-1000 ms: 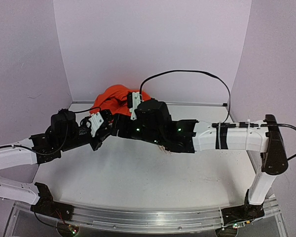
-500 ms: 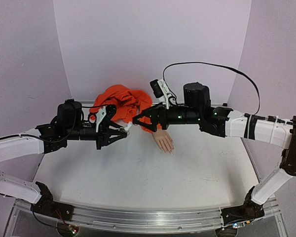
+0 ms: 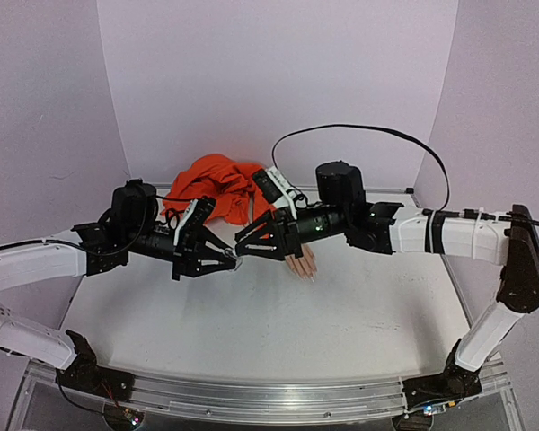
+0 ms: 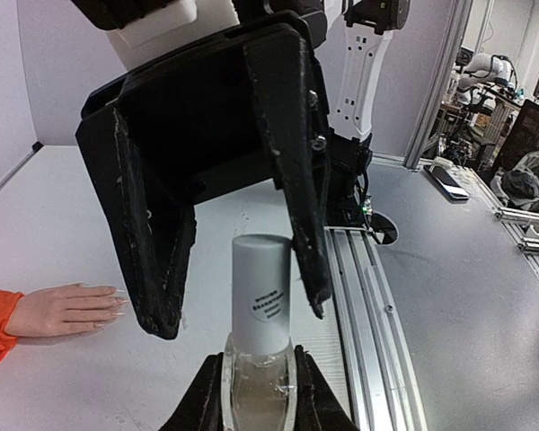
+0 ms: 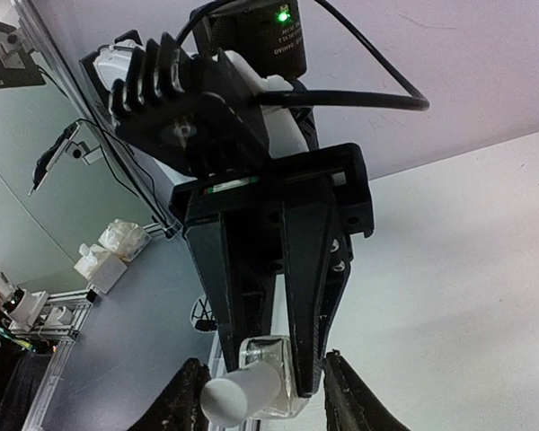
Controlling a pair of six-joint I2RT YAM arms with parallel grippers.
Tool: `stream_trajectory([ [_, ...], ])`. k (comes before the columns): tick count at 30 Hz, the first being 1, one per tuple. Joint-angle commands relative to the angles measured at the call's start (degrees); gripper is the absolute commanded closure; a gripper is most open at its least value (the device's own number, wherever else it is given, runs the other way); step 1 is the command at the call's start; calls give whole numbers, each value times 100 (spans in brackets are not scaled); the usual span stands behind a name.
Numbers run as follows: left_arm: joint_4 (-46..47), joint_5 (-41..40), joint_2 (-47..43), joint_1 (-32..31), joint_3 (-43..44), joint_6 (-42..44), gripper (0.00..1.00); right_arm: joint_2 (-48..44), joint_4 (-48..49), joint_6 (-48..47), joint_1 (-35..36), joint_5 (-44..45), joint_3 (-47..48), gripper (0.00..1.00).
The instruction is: Paint the nails
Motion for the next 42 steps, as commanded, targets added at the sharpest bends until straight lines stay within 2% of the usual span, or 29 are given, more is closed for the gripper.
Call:
stream_trajectory([
  [1, 206, 288, -16, 34, 371, -75, 100, 56, 636, 99, -16, -484, 334, 62],
  [6, 210, 152, -47, 39, 352, -68, 100, 137, 779, 230, 19, -523, 358, 73],
  [10, 208, -260, -140, 54, 337, -103, 100, 242, 781, 234, 200, -355, 361, 80],
  [12, 219, -530, -268, 94, 290, -110, 100, 290, 804, 265, 281, -175, 359, 88],
  [13, 240, -661, -326, 119, 270, -92, 100, 306, 840, 322, 309, 7, 335, 95],
  [14, 288, -859, -409, 133, 216, -92, 100, 318, 919, 413, 324, 281, 301, 100],
  [16, 475, -1510, -593, 145, 67, -170, 100, 358, 1172, 706, 366, 731, 194, 100],
  [20, 824, -3423, -965, 154, -290, -167, 100, 616, 1707, 1835, 611, 2377, 127, 100],
  [21, 829, -3950, -1004, 153, -323, -117, 100, 757, 1665, 2159, 735, 3010, 258, 100],
  [24, 822, -5221, -1062, 153, -369, 84, 100, 1358, 707, 3299, 1235, 4741, 1007, 100],
  [26, 821, -5526, -1099, 145, -401, 171, 100, 1691, 334, 3584, 1684, 5412, 1802, 100],
  [28, 821, -5556, -1166, 145, -440, 216, 100, 1850, 163, 3586, 1969, 5874, 2206, 100],
  [33, 812, -5243, -1205, 145, -456, 337, 100, 1811, 141, 3599, 1985, 6198, 2260, 100],
  [34, 806, -5181, -1202, 145, -460, 350, 100, 1746, 139, 3522, 1923, 6099, 2210, 94],
  [38, 748, -5072, -1163, 145, -435, 324, 100, 1234, 282, 2987, 1337, 5143, 1628, 62],
  [40, 702, -5096, -1088, 141, -383, 207, 100, 936, 365, 2395, 1035, 4581, 1303, 44],
  [42, 639, -5079, -1018, 145, -339, 111, 100, 581, 351, 1974, 815, 4437, 926, 23],
])
